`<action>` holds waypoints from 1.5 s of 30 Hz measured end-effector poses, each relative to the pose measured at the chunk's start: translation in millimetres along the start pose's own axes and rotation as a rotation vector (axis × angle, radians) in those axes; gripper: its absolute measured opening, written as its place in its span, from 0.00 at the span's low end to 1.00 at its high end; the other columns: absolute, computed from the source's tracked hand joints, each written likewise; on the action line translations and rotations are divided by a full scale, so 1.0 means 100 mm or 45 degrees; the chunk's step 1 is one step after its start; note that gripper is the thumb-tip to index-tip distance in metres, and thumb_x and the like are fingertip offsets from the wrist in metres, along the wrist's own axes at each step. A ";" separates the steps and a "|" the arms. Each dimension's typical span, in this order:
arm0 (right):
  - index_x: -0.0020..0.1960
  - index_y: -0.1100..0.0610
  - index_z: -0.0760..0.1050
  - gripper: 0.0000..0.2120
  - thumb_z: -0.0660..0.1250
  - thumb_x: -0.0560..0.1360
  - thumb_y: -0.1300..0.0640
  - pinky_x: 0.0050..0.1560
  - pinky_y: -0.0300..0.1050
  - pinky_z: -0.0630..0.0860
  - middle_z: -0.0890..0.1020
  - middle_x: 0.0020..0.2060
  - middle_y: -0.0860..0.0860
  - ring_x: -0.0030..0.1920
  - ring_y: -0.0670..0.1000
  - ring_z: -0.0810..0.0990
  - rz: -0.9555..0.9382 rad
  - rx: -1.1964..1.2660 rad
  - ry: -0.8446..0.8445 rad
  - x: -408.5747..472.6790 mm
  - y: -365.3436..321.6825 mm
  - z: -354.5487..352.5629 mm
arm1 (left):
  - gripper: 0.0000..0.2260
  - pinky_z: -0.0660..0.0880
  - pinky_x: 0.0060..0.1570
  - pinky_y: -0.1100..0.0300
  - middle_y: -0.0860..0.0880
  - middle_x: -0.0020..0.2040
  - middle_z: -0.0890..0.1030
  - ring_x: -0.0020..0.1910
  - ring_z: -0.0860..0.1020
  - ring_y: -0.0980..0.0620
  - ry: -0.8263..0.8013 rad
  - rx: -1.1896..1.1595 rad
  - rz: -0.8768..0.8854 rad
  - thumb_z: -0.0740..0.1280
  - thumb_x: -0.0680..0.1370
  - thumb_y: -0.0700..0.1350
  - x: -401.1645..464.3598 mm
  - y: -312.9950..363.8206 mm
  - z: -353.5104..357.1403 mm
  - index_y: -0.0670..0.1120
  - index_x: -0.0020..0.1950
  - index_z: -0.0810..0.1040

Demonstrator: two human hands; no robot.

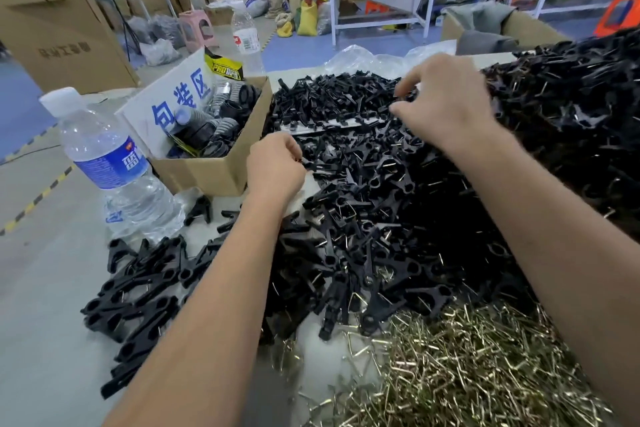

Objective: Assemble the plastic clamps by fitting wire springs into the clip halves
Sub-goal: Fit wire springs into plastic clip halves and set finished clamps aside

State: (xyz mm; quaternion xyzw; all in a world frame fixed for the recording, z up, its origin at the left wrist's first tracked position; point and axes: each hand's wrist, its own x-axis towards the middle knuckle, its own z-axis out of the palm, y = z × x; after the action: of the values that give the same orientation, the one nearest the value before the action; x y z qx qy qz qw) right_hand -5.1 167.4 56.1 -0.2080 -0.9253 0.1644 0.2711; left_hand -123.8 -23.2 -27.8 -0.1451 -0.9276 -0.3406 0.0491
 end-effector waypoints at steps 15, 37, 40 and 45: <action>0.58 0.50 0.84 0.17 0.67 0.76 0.67 0.58 0.54 0.80 0.83 0.57 0.57 0.59 0.60 0.81 -0.482 -0.366 -0.699 0.69 -0.29 1.39 | 0.15 0.80 0.53 0.48 0.47 0.53 0.81 0.52 0.79 0.44 -0.155 0.388 0.141 0.73 0.74 0.33 0.58 -0.01 0.15 0.55 0.41 0.78; 0.44 0.53 0.87 0.05 0.74 0.78 0.57 0.34 0.45 0.72 0.83 0.34 0.50 0.35 0.49 0.75 0.291 1.276 -0.301 -0.88 0.10 0.58 | 0.07 0.81 0.38 0.63 0.45 0.43 0.88 0.36 0.83 0.53 -0.253 -1.271 -0.216 0.70 0.82 0.38 -0.48 0.14 0.00 0.45 0.59 0.83; 0.56 0.46 0.86 0.10 0.74 0.78 0.59 0.30 0.39 0.71 0.82 0.34 0.50 0.35 0.46 0.76 0.350 1.390 -0.321 -1.17 0.21 0.49 | 0.10 0.80 0.38 0.64 0.43 0.45 0.88 0.36 0.83 0.54 -0.387 -1.465 -0.236 0.66 0.83 0.35 -0.73 0.13 0.00 0.46 0.60 0.82; 0.56 0.55 0.87 0.08 0.72 0.78 0.61 0.29 0.37 0.69 0.80 0.37 0.51 0.36 0.45 0.75 0.410 1.700 -0.385 -1.47 0.34 0.42 | 0.18 0.80 0.40 0.64 0.41 0.48 0.87 0.36 0.81 0.54 -0.483 -1.475 -0.192 0.60 0.84 0.32 -1.00 0.07 0.02 0.51 0.63 0.82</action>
State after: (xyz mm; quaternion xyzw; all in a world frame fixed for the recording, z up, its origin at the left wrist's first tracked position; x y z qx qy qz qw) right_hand 94.0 118.9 -55.6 -0.1065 -0.6119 0.7625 0.1813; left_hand -26.5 -39.9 -43.9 -0.1403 -0.5921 -0.7601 -0.2280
